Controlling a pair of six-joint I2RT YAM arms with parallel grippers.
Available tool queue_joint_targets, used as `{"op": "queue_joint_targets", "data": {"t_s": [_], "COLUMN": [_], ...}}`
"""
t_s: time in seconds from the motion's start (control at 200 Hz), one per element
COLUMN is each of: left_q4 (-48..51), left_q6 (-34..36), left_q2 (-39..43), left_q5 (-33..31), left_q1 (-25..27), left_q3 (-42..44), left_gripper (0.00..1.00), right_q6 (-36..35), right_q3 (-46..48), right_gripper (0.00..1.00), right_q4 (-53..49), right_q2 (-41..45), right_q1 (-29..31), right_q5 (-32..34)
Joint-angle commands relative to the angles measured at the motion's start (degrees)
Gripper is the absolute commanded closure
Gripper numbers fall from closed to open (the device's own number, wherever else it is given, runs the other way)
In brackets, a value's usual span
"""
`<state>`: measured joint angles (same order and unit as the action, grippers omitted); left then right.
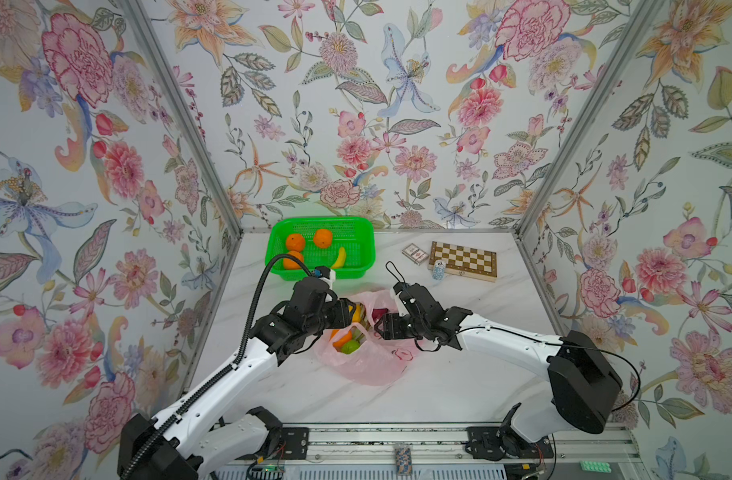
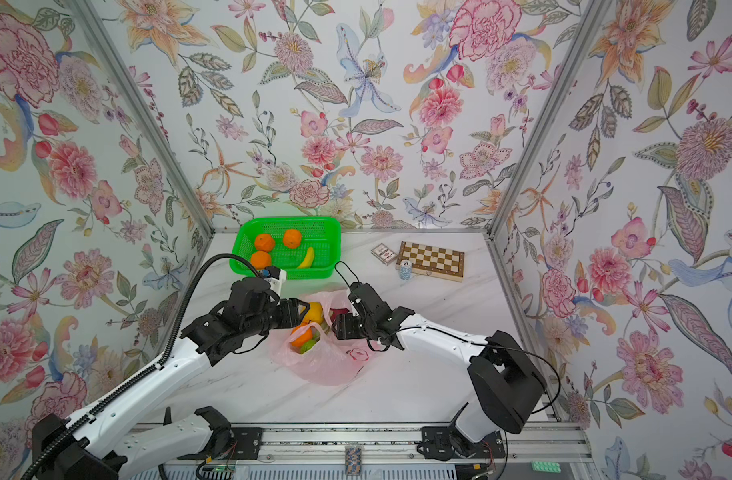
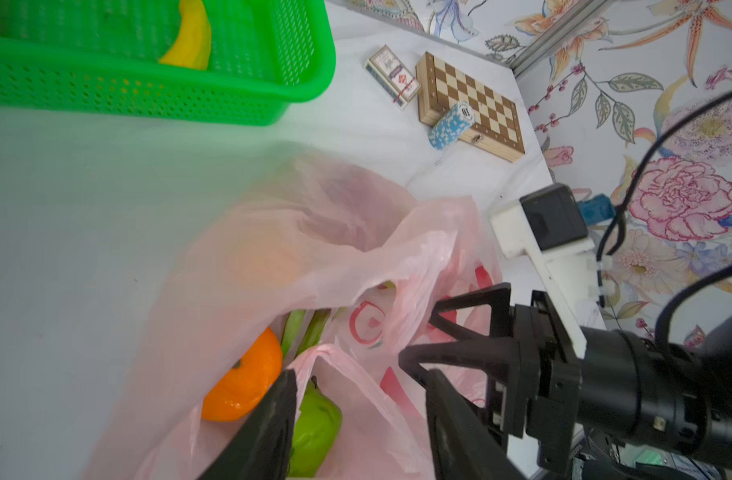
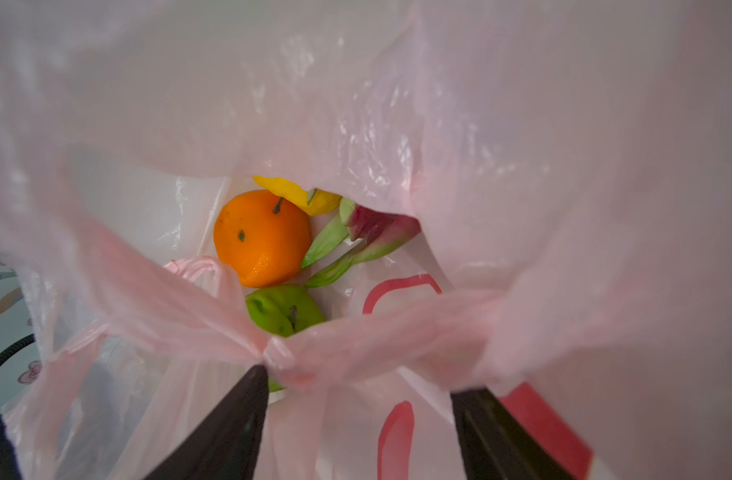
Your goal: Untie the knot of the plastic bag and take out the fruit
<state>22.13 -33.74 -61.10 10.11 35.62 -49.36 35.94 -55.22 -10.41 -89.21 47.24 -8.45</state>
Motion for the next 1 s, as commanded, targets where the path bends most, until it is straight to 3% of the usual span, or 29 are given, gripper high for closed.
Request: {"op": "queue_joint_targets", "data": {"t_s": [0.0, 0.15, 0.4, 0.625, 0.816, 0.901, 0.996], "left_q4": [-5.59, -8.65, -18.4, -19.84, -21.11, -20.66, -20.55], "left_q6": [-2.34, -1.68, 0.5, 2.1, 3.15, 3.92, 4.22], "left_q2": [2.1, 3.27, 1.05, -5.55, -4.84, -4.8, -5.04], "left_q5": [2.35, 3.03, 11.42, 9.74, 6.93, 5.94, 5.29], "left_q1": [3.17, 5.05, 8.29, 12.75, 13.14, 13.14, 13.12], "left_q3": [4.14, 10.98, 18.99, 19.82, 20.14, 19.76, 19.66], "left_gripper": [0.49, 0.49, 0.46, 0.45, 0.45, 0.45, 0.45], "right_q6": [-0.93, 2.03, 5.48, 3.9, 0.53, -1.53, -4.7], "right_q3": [-3.31, -5.77, -10.1, -13.34, -5.23, 0.17, 5.1], "right_gripper": [0.29, 0.31, 0.31, 0.26, 0.18, 0.13, 0.13], "right_q4": [0.85, 3.87, 9.92, 9.01, 13.3, 16.56, 18.75], "right_q2": [-2.37, -4.94, -9.24, -11.94, -5.24, -0.79, 2.82], "right_q1": [-0.08, -2.3, -7.25, -9.03, -6.45, -4.49, -2.42], "right_q5": [-0.84, 1.82, 0.59, -0.84, -0.22, 1.79, 5.24]}}
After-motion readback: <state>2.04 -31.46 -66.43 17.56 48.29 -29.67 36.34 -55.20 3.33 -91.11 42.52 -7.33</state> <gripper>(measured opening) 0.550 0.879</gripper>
